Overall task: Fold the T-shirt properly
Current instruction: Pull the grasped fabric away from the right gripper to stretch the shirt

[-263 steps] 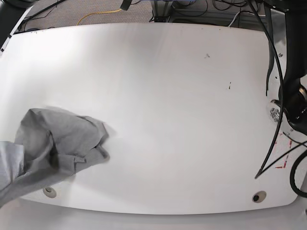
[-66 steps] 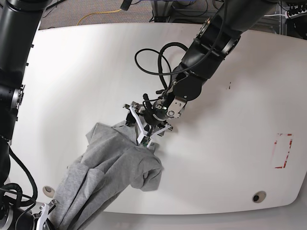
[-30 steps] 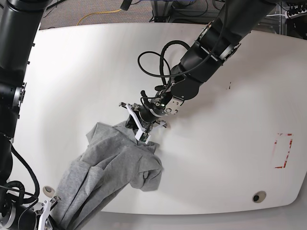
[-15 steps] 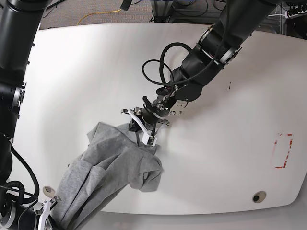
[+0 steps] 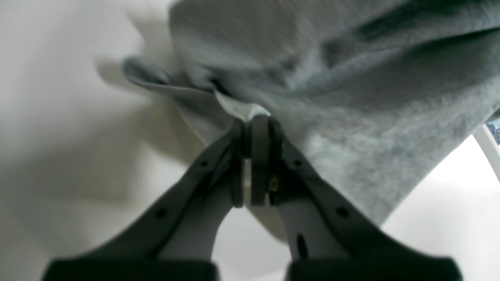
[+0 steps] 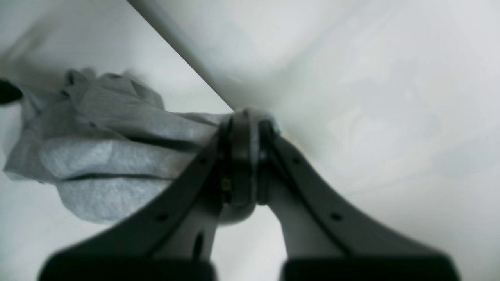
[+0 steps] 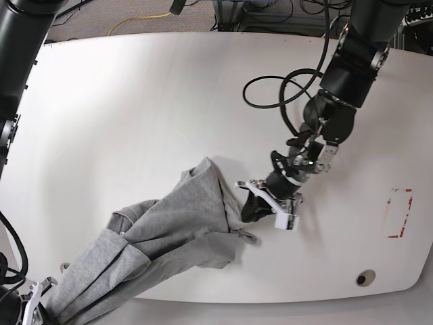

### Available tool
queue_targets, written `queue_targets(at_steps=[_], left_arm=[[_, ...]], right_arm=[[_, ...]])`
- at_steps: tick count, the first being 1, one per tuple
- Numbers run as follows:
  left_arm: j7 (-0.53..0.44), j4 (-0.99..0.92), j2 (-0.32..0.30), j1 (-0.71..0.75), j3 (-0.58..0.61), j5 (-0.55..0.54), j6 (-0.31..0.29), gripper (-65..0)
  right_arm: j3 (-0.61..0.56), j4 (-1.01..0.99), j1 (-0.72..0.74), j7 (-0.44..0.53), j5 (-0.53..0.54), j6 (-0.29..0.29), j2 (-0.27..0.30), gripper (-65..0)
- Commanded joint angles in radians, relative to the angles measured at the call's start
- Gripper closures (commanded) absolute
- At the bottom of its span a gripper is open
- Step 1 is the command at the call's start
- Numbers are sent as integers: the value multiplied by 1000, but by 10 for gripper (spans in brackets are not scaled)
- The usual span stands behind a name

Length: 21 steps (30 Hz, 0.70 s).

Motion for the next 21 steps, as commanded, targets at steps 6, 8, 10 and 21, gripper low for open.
queue_targets(at_steps=[6, 8, 10, 21], left_arm=[[-6, 242, -201, 58, -196, -10, -4, 0], [-6, 278, -246, 80, -231, -13, -4, 0], [-6, 302, -293, 97, -271, -40, -4, 0], [-6, 314, -545, 164, -499, -290, -109, 0]], right_arm=[[11, 6, 41, 22, -2, -2, 30, 0], [11, 6, 41, 22, 0, -2, 30, 0], [11, 6, 41, 24, -5, -2, 30, 0], [11, -49, 41, 33, -6, -2, 22, 0]])
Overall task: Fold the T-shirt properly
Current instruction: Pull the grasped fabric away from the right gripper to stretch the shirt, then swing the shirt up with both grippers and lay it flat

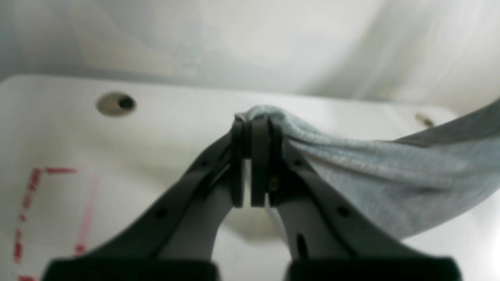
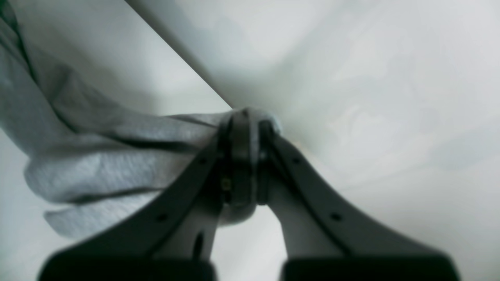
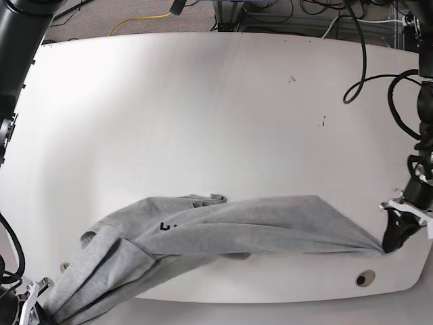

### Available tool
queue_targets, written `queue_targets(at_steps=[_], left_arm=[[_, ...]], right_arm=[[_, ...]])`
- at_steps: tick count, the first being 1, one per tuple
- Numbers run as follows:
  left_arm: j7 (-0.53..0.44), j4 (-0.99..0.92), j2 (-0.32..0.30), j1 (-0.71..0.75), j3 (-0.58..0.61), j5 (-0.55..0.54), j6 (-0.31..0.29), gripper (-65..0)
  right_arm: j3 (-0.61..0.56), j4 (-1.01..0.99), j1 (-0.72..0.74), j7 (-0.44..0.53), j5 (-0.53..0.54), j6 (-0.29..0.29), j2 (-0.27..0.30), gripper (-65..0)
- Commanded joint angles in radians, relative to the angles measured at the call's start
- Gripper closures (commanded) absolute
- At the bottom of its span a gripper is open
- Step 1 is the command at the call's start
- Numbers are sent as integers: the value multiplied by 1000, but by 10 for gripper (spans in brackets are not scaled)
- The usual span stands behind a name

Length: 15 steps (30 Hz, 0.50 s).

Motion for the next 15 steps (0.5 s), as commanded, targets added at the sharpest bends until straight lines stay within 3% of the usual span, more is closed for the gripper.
queue_targets(at_steps=[1, 9, 15], left_arm=[[-35, 27, -75, -8, -64, -60, -12, 0], [-35, 25, -235, -19, -175, -169, -37, 0], [15, -56, -336, -163, -199, -209, -42, 0]], right_arm=[[11, -46, 45, 43, -8, -2, 12, 0], [9, -227, 129, 83, -10, -2, 12, 0], [8, -396, 153, 149, -53, -2, 4, 0]])
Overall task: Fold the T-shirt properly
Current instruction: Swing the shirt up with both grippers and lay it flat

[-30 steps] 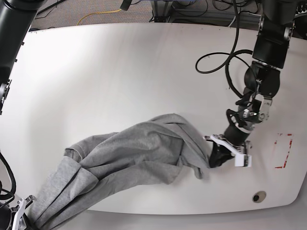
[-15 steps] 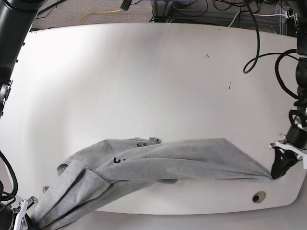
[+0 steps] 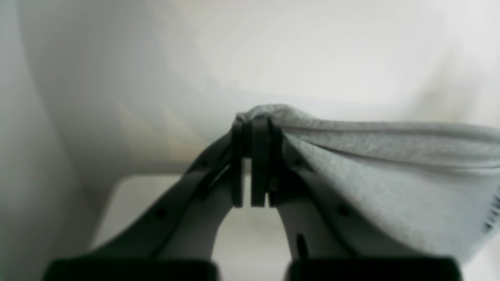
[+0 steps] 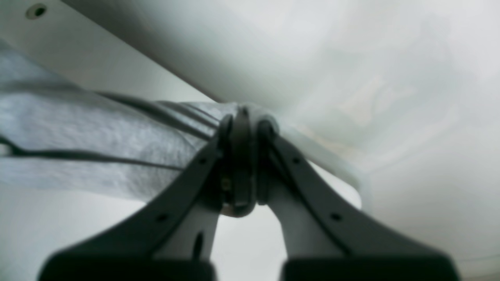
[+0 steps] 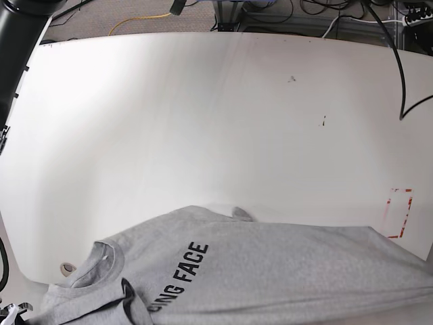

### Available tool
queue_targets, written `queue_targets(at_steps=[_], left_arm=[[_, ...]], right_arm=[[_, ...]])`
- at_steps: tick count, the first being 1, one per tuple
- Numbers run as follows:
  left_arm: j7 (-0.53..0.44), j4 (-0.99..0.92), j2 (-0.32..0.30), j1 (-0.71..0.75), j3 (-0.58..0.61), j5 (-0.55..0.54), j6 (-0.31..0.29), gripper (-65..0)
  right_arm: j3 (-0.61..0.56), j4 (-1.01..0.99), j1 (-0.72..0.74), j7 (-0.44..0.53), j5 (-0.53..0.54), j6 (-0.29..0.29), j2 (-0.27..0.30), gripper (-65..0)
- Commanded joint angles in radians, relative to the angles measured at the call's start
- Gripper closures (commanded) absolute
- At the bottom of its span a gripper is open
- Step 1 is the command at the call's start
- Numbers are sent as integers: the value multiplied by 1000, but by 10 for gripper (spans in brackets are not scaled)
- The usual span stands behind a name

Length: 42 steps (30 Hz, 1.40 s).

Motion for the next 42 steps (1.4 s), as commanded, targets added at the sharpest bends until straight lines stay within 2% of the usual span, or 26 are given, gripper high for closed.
queue_targets(at_steps=[1, 6, 12, 18, 20, 26, 29, 36, 39, 42], left_arm=[[-5, -22, -60, -66, -19, -37, 4, 0], [19, -74, -124, -154, -18, -123, -36, 0], [19, -74, -147, -155, -13, -135, -36, 0], [21, -57, -143, -83, 31, -137, -36, 0], [19, -48, -123, -11, 14, -137, -36, 0], [19, -13, -15, 259, -124, -137, -37, 0], [19, -5, 43, 363, -162, -132, -37, 0], [19, 10, 141, 532, -162, -131, -39, 0], [19, 10, 180, 591, -159, -131, -76, 0], [21, 15, 210, 653, -159, -105, -103, 0]], right_arm=[[8, -62, 29, 32, -20, -1, 2, 0], [9, -167, 29, 36, 11, -1, -1, 0], [11, -173, 29, 30, 164, -1, 10, 0], [11, -173, 29, 30, 321, -1, 84, 0], [11, -173, 29, 33, 385, -1, 113, 0], [12, -170, -175, 38, 596, -1, 174, 0], [48, -170, -290, 58, 654, -1, 193, 0], [308, -168, -620, 44, 654, -1, 186, 0], [362, -168, -729, 43, 654, -1, 156, 0], [422, -159, -830, 27, 654, -1, 148, 0]])
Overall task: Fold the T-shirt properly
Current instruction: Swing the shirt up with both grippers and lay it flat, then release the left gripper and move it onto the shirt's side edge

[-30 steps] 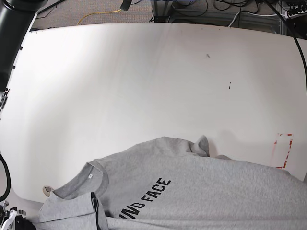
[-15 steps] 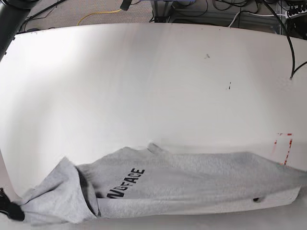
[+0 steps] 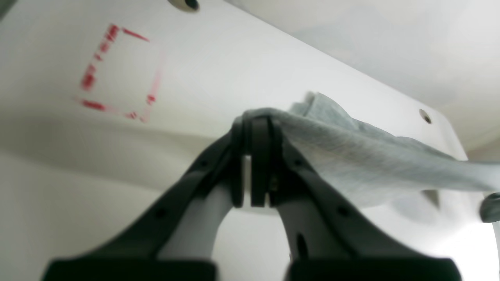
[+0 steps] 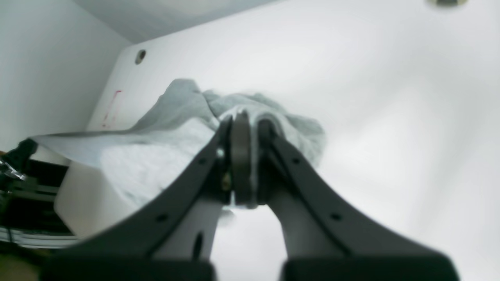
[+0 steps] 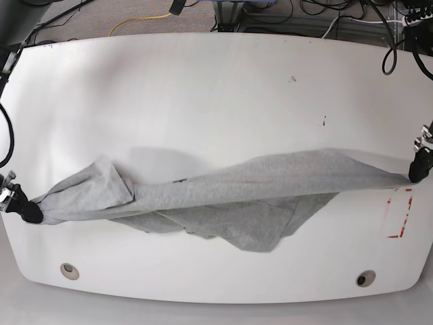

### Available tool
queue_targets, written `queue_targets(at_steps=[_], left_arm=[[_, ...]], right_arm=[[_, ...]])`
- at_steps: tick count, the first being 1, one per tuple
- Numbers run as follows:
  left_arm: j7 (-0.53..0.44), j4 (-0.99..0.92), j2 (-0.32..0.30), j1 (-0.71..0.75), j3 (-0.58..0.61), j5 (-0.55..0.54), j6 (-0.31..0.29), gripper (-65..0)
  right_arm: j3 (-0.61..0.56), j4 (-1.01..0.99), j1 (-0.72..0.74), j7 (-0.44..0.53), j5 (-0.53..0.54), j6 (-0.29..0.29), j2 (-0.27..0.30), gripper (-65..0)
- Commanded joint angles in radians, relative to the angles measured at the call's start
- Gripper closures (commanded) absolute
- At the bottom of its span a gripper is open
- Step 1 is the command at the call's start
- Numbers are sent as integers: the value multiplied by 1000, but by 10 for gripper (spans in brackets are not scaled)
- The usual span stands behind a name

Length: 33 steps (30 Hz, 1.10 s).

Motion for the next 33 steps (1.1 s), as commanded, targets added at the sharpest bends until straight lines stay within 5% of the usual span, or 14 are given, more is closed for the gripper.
queue_targets(at_steps=[1, 11, 23, 31, 33], left_arm=[[-28, 17, -8, 40, -17, 28, -23, 0], [66, 2, 109, 141, -25, 295, -133, 0], [149, 7, 199, 206, -86, 526, -230, -10], [437, 73, 215, 134, -183, 526, -264, -340], [494, 123, 233, 128, -228, 519, -313, -383]], right_arm=[[70, 38, -56, 7, 28, 6, 25, 0], [223, 153, -382, 6, 28, 6, -42, 0], [225, 174, -489, 4, 28, 6, -96, 0], [225, 328, -527, 9, 28, 6, -105, 0], [225, 334, -529, 9, 28, 6, -105, 0]])
